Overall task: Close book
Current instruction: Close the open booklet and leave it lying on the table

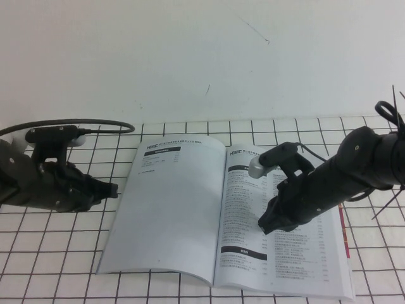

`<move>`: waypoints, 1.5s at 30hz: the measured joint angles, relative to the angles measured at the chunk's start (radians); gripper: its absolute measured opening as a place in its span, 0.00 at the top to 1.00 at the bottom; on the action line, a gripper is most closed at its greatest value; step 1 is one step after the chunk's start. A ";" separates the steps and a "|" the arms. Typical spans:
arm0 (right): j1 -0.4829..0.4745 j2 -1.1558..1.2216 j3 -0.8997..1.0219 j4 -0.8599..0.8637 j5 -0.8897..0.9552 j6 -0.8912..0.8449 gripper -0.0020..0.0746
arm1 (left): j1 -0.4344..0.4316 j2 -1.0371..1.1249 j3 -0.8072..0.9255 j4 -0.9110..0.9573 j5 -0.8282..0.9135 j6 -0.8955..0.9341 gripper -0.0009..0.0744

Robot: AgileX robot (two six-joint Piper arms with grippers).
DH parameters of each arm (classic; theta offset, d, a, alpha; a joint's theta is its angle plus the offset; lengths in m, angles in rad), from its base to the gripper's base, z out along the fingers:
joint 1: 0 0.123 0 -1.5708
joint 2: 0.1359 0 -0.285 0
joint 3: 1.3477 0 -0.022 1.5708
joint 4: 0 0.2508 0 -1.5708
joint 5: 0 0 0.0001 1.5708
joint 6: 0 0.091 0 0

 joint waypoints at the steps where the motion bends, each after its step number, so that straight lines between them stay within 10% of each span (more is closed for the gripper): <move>1: 0.000 0.000 0.000 -0.008 0.000 0.011 0.98 | 0.000 0.018 -0.011 -0.003 0.000 0.003 0.99; 18: 0.000 0.002 -0.004 -0.033 0.007 0.050 0.98 | 0.008 0.302 -0.238 -0.061 0.207 0.033 0.99; 32: -0.002 -0.003 -0.008 -0.043 0.021 0.059 0.98 | -0.081 0.320 -0.385 -0.677 0.556 0.421 0.99; 45: -0.001 -0.243 -0.150 -0.787 0.456 0.514 0.98 | -0.101 0.209 -0.431 -0.686 0.572 0.447 0.99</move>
